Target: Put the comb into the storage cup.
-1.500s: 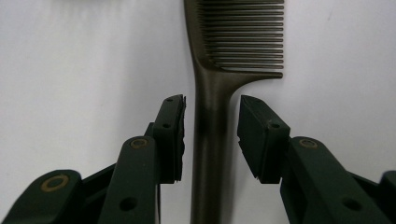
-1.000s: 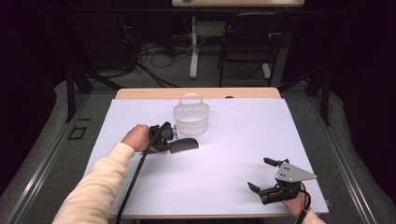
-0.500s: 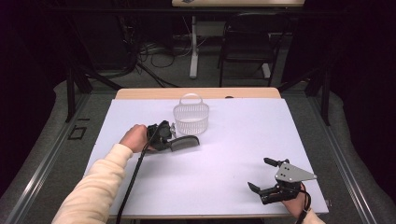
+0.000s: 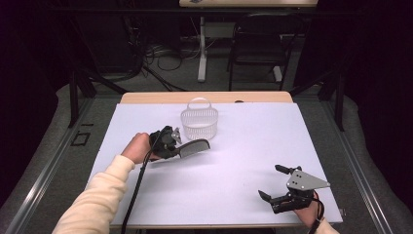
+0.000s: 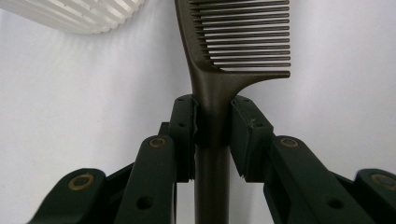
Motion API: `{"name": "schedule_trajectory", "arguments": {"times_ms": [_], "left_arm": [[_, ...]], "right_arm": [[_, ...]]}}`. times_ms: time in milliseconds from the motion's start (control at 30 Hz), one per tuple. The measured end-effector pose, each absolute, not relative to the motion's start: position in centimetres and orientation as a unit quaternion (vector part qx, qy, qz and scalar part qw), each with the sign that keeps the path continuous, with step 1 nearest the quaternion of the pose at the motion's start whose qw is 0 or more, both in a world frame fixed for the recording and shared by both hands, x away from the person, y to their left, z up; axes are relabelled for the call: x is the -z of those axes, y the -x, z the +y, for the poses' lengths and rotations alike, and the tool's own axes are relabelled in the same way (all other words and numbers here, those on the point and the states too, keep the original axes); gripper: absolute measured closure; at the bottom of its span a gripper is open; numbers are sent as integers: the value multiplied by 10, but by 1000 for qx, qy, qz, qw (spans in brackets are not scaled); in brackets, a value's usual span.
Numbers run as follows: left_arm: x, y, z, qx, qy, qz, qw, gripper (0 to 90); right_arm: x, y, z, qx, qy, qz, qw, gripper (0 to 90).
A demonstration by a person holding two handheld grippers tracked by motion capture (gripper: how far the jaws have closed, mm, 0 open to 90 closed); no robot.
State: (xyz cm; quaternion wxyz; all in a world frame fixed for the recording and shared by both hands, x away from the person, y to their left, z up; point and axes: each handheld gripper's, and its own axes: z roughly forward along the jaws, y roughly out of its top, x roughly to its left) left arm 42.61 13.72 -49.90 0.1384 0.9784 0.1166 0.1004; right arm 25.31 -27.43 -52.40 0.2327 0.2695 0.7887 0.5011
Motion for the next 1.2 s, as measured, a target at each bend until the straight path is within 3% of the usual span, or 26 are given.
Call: {"name": "schedule_trajectory", "arguments": {"times_ms": [667,1200], "left_arm": [[491,-411,154,-93,-955,164,227,718],[494,-402,157,-103,-945,185,247,718]], "right_arm": [[524,-254,-274,-498,-270,791,231,0],[525,-255,-274,-495,-272,793,230,0]]}}
